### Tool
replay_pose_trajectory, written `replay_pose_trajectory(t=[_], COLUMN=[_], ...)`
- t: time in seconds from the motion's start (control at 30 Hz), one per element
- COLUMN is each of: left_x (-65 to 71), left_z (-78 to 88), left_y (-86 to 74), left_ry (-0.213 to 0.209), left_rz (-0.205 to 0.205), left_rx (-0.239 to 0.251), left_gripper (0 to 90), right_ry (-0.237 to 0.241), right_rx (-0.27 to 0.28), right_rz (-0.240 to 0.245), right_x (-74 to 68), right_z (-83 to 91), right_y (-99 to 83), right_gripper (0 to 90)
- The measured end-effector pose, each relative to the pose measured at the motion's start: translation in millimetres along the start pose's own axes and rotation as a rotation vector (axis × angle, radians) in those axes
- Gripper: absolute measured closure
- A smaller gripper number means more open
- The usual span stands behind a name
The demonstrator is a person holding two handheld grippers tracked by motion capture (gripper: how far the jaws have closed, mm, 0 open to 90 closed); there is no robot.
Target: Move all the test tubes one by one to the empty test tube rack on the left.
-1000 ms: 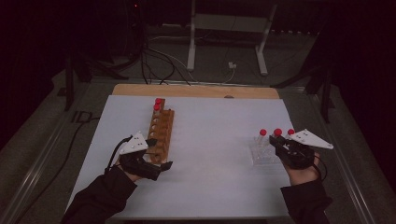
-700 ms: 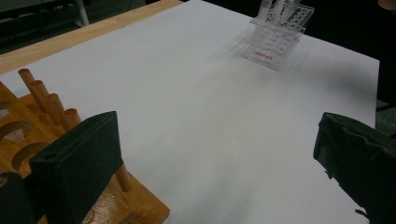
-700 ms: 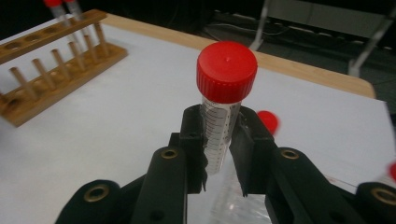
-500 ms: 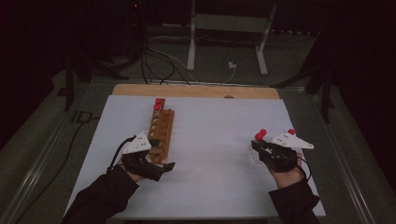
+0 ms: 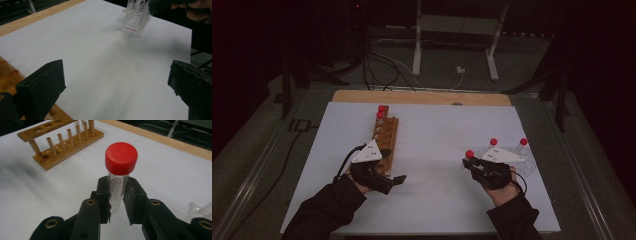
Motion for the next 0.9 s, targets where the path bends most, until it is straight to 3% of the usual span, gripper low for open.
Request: replay_pose_trajectory(t=[0.9], left_x=[28.8], left_z=[-29.2], left_y=[34.7], left_ry=[-0.114], left_rz=[-0.067], left_rx=[0.000], left_gripper=[3.7], right_ry=[0.123], right_rx=[-0.035], right_rz=[0.063], right_x=[-46.3], right_z=[-13.2], right_y=[-5.7], right_gripper=[74.3])
Point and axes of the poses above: each handheld gripper's, and its own axes: z roughly backward along the jaws, y roughly out of its top, x roughly to its right, the point moved 9 cm from there along -z, roughly forward along the jaws
